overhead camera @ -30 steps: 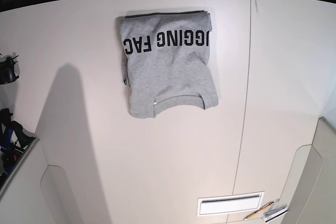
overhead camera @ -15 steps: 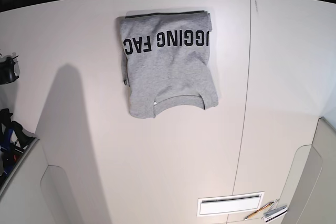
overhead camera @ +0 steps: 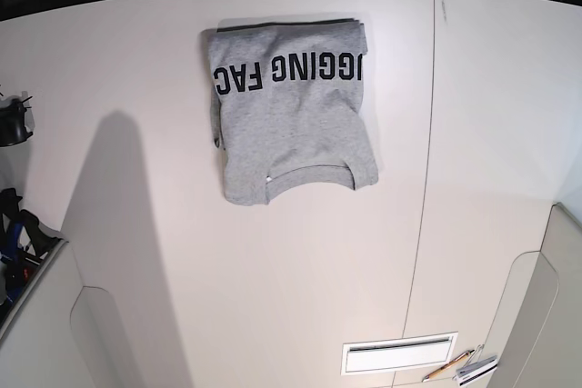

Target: Fold the T-shirt properly

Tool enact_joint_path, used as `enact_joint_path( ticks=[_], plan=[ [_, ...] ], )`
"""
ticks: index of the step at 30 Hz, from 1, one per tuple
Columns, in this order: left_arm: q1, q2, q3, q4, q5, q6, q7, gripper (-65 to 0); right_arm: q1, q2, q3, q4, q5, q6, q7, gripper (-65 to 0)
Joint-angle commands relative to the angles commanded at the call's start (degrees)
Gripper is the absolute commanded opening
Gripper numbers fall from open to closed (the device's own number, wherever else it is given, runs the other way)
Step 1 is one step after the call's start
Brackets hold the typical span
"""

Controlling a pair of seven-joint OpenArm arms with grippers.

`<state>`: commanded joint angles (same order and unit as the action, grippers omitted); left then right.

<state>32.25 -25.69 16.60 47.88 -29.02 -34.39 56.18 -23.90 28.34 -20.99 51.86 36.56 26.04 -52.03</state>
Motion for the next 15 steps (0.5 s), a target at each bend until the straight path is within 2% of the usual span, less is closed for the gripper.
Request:
enact_joint_path(
  ticks=[3,6,10,11,13,15],
  plan=[
    [-3.80,0.48,0.02,-3.10,0.35,0.74,-1.51,-60.3,2.47,-1.27,-0.98,-2.40,-2.75,-1.79,2.58,-65.0],
    [-6.86,0.96,1.70,-5.16,5.07,0.79,-5.86,-60.3,4.63,-3.30,-1.01,-5.20,-2.97,-1.79,3.02,-65.0],
    [-10.27,1.42,7.19,-7.02,5.18,0.83,-7.17,-60.3,6.45,-6.16,-1.01,-8.02,-5.09,-1.64,5.53,-65.0],
    [-11.10,1.42,8.48,-7.15,5.05,1.46,-7.34,-60.3,6.60,-6.91,-1.01,-8.15,-5.99,-1.62,6.05,-65.0],
    [-12.55,1.57,10.64,-7.13,5.07,5.68,-7.37,-60.3,6.75,-8.37,-1.01,-8.15,-7.74,-1.64,6.21,-65.0],
    [-13.70,2.05,12.44,-7.13,5.31,8.74,-7.34,-60.3,6.93,-9.51,-1.01,-8.15,-9.90,-1.66,6.27,-65.0]
  ],
)
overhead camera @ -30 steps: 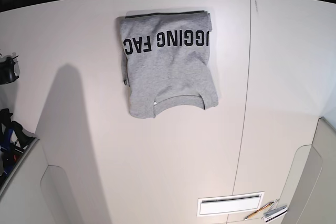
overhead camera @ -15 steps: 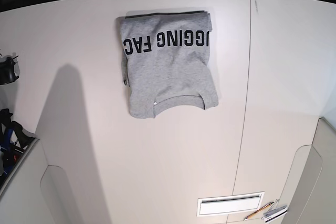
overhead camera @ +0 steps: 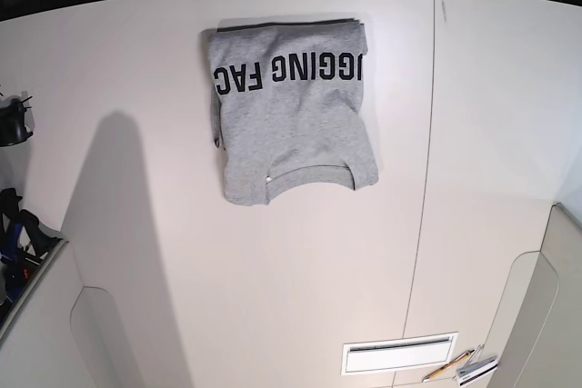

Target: Fold the T-shirt properly

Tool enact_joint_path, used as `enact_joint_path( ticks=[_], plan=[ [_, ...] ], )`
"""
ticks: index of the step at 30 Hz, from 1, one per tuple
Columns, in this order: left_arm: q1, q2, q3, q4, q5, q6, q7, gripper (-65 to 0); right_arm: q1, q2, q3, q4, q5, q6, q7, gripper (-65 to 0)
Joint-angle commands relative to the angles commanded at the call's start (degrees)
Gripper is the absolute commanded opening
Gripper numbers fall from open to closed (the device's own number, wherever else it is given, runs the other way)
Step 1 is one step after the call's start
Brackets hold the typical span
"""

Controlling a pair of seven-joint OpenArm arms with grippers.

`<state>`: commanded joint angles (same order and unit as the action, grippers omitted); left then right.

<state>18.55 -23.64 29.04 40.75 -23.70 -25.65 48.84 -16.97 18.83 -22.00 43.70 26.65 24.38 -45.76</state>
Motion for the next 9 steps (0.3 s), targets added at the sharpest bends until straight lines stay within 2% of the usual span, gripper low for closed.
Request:
enact_joint_path(
  ticks=[3,9],
  plan=[
    [-0.79,0.33,1.55,0.00,-0.02,0.59,-0.02,-60.3,0.28,-0.68,0.00,0.00,-2.47,-0.15,0.92,-65.0],
    [-0.76,1.01,1.60,0.00,-0.02,0.57,-0.87,-60.3,0.31,-0.74,0.00,0.09,-2.01,0.09,2.73,-65.0]
  ],
)
